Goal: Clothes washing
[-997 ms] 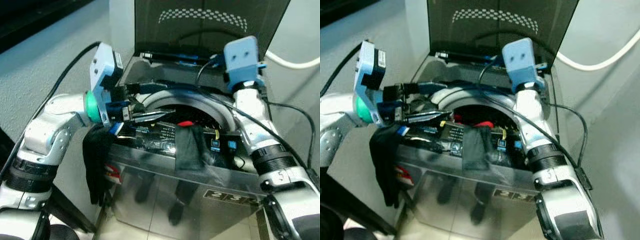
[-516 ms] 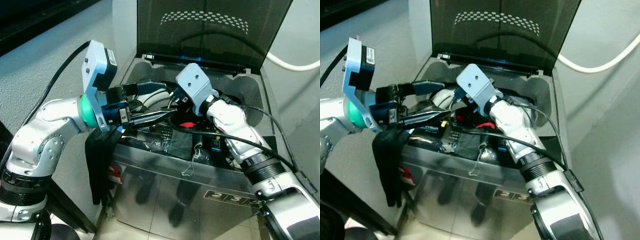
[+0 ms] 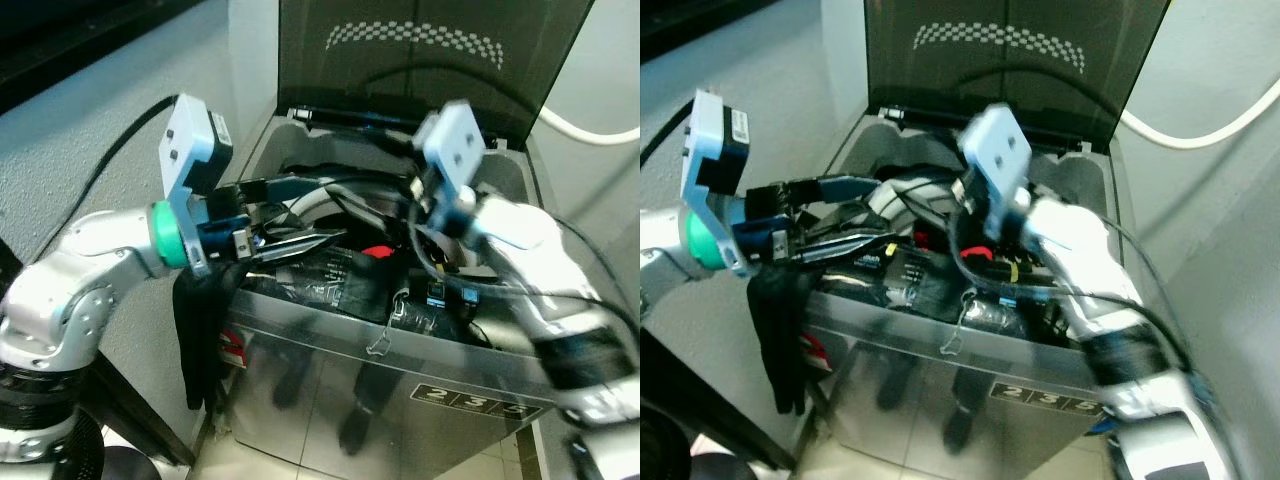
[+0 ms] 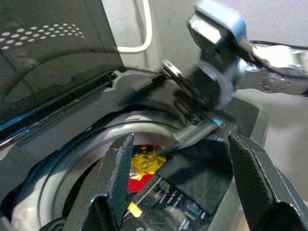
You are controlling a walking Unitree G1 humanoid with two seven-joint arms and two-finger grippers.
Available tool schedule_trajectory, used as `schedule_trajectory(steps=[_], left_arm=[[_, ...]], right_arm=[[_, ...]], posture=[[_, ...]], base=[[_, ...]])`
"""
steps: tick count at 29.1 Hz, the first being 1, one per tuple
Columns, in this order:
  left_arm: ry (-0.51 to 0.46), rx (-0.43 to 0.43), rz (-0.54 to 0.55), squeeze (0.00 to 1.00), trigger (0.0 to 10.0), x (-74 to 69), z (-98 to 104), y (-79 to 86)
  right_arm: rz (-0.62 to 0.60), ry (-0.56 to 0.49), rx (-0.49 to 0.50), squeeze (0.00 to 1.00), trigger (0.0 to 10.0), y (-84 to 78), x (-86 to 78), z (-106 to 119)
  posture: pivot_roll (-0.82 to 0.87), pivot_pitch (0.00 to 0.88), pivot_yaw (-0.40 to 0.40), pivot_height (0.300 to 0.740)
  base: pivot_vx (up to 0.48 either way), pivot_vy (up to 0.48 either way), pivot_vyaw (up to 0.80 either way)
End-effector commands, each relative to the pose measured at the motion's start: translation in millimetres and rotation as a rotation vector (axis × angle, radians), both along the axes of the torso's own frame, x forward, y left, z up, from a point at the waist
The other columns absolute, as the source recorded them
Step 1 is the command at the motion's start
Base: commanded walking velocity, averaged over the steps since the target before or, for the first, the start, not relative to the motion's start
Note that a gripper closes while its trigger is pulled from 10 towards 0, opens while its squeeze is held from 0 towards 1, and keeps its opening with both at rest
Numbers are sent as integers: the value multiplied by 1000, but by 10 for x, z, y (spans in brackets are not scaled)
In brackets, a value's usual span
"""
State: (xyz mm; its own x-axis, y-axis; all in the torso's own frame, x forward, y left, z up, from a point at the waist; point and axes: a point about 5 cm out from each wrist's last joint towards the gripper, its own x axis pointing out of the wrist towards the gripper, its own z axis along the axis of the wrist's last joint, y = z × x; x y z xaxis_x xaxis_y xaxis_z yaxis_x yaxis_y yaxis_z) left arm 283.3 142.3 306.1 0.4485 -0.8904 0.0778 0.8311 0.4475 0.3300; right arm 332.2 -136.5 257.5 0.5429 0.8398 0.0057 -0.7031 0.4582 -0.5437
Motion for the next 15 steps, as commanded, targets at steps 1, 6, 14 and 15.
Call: schedule_trajectory(steps=[1,6,14,15], left_arm=[[-11,-5,63,0,10000,30,46,76],[4,-67,164,0,10000,43,165,235],[66,-8,89,0,10000,-88,42,173],[84,-1,75,0,10000,-107,8,150]], right_arm=[[34,15,-42,0,10000,24,-38,-54],[41,82,-132,0,10000,-75,-139,-296],[10,99,-185,0,10000,-65,-97,-412],[1,108,-191,0,10000,-80,-79,-426]], posture=[[112,52,25,740],[114,55,28,740],[119,57,28,740],[125,60,23,740]], base=[[0,0,0],[0,0,0],[0,0,0],[0,0,0]])
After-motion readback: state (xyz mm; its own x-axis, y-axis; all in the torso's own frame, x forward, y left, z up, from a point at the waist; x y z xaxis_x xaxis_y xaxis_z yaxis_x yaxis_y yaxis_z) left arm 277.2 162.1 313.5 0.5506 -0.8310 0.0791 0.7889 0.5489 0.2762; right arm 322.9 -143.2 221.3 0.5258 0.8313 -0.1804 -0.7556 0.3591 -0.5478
